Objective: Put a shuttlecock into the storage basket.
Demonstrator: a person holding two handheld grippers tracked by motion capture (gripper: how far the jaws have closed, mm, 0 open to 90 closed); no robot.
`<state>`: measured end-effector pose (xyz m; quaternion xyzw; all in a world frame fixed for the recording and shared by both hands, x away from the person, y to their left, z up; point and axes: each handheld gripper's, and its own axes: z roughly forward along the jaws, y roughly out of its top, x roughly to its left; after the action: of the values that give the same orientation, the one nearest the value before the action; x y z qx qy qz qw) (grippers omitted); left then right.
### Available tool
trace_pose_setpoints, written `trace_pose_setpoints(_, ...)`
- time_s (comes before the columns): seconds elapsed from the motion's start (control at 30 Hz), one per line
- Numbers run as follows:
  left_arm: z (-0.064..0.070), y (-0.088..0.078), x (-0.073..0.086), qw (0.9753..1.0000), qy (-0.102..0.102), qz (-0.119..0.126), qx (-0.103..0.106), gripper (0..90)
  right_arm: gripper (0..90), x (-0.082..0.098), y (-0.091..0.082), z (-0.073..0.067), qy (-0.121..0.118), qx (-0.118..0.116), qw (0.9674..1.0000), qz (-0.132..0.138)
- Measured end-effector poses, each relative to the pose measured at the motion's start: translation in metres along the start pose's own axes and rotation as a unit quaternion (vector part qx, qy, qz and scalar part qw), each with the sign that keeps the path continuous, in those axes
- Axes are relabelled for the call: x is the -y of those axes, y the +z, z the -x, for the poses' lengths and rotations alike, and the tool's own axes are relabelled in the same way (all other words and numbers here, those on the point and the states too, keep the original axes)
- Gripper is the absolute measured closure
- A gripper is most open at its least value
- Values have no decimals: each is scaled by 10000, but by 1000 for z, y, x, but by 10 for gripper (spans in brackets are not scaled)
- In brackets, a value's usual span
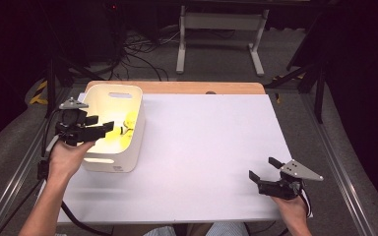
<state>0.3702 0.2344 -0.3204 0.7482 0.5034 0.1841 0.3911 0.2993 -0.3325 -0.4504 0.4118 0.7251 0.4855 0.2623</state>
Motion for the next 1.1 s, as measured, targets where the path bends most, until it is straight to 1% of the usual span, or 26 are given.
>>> trace_pose_setpoints(0.27,-7,-7,4,10000,-53,58,-58,388,87,0,1,0,-10,-12,10000,-33)
trace_pose_setpoints(0.47,-12,-10,5,9998,-85,88,-163,384,87,0,1,0,-3,-19,10000,-35)
trace_pose_setpoints(0.9,-27,-20,9,9989,-283,211,-314,382,87,0,1,0,7,-22,10000,-49)
trace_pose_setpoints(0.97,-30,-21,9,9988,-282,208,-339,382,87,0,1,0,3,-24,10000,-51)
trace_pose_setpoints(1.1,-33,-23,10,9984,-349,220,-379,382,87,0,1,0,0,-25,10000,-45)
